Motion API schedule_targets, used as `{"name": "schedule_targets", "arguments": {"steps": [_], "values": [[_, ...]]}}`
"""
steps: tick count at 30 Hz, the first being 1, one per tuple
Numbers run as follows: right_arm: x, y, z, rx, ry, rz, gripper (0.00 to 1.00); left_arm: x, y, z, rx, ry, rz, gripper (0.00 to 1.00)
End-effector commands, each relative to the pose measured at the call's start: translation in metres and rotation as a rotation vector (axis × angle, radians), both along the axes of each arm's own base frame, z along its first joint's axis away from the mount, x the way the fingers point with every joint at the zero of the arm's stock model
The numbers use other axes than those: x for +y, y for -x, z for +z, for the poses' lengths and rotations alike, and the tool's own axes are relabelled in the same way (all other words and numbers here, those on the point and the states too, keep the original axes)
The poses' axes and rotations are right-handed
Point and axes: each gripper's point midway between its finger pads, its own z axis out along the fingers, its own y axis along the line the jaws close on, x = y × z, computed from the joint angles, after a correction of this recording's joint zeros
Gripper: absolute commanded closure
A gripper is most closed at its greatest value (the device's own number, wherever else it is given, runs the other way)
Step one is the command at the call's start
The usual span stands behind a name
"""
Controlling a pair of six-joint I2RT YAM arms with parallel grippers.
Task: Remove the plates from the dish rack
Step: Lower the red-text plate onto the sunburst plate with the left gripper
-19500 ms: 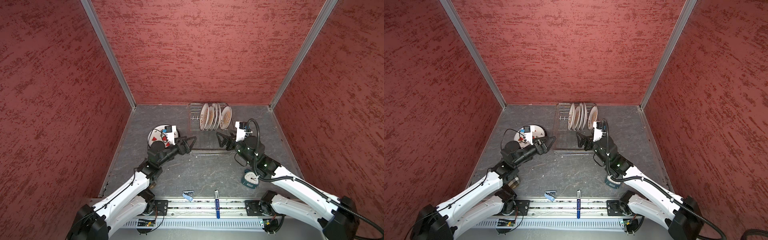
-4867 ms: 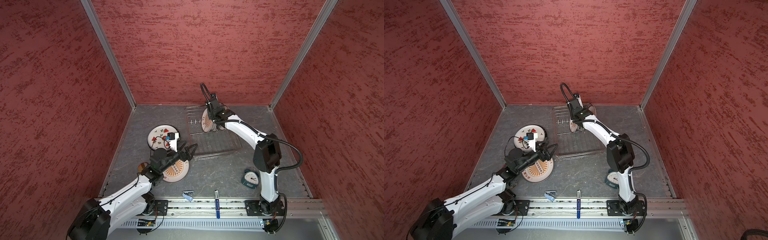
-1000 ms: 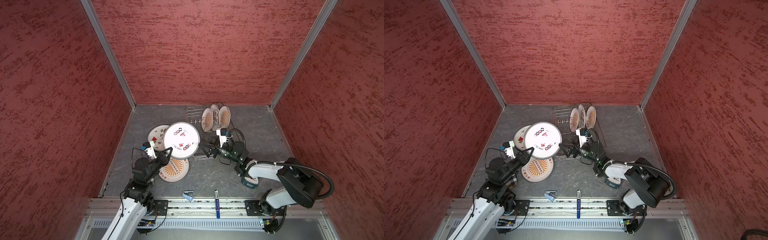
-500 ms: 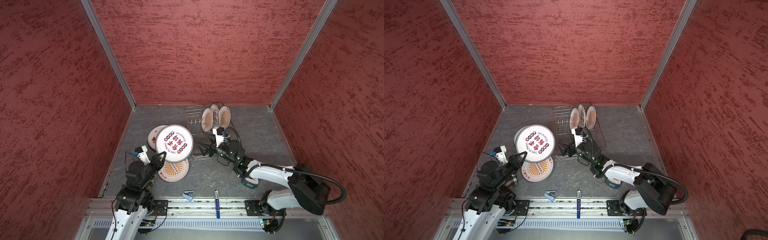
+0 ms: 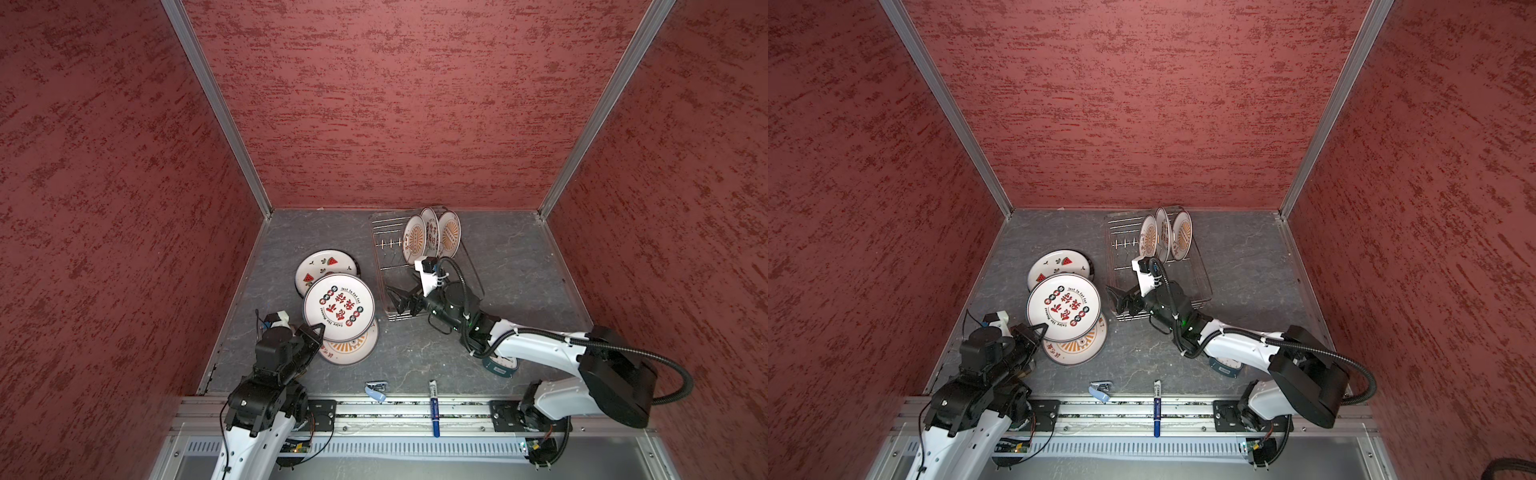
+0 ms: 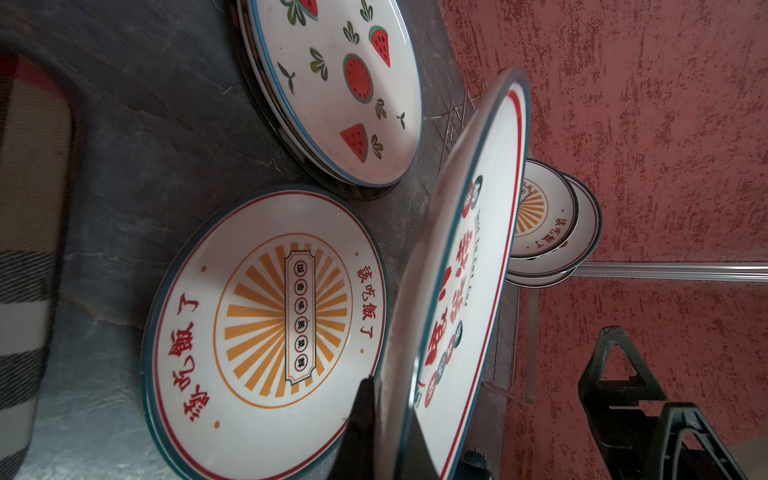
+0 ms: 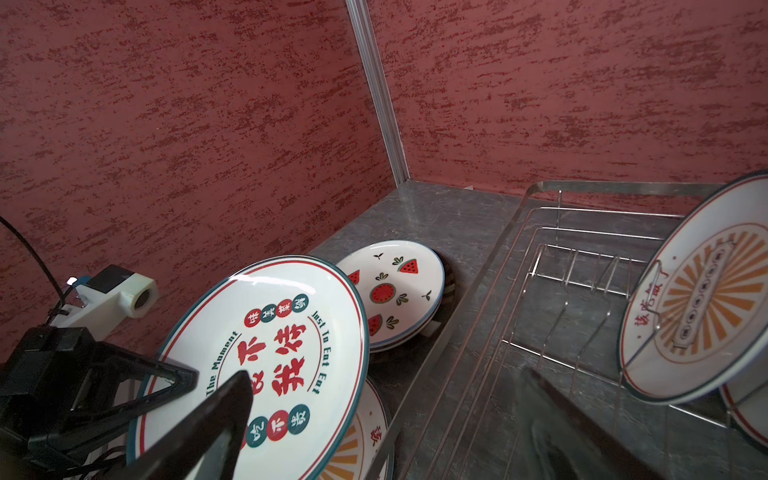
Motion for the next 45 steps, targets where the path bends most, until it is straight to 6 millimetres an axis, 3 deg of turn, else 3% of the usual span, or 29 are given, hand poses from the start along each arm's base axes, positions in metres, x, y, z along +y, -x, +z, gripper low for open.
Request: {"name": "schedule_targets", "arguments": {"steps": [1, 4, 5, 7, 14, 26, 30, 34, 39, 45], "values": [[0.019, 0.007, 0.01, -0.036, 0.018, 0.066, 0.02, 0.004, 0.002, 0.002, -0.015, 0.033, 0.037, 1.0], [0.034, 0.017, 0.012, -0.059, 0.066, 0.109, 0.02, 0.006, 0.005, -0.006, 0.02, 0.029, 0.055, 1.0], [0.039, 0.016, 0.001, -0.044, 0.097, 0.113, 0.02, 0.006, 0.005, -0.007, 0.023, 0.028, 0.055, 1.0], [0.046, 0.018, 0.0, -0.04, 0.115, 0.122, 0.02, 0.005, 0.005, -0.007, 0.025, 0.033, 0.046, 1.0], [0.062, 0.024, -0.001, -0.051, 0.144, 0.146, 0.02, 0.01, 0.012, -0.021, 0.118, 0.031, 0.083, 1.0], [0.066, 0.027, -0.005, -0.054, 0.167, 0.149, 0.02, 0.001, 0.003, -0.046, 0.217, 0.045, 0.063, 1.0], [0.066, 0.027, -0.006, -0.06, 0.165, 0.142, 0.02, -0.01, -0.003, -0.061, 0.249, 0.083, 0.028, 1.0], [0.065, 0.024, -0.005, -0.07, 0.159, 0.127, 0.02, -0.008, -0.002, -0.062, 0.278, 0.059, 0.032, 1.0], [0.066, 0.022, -0.007, -0.073, 0.163, 0.12, 0.02, -0.012, 0.0, -0.067, 0.279, 0.081, 0.016, 0.81], [0.065, 0.021, -0.007, -0.072, 0.162, 0.114, 0.02, -0.006, 0.005, -0.07, 0.3, 0.061, 0.043, 0.74]]}}
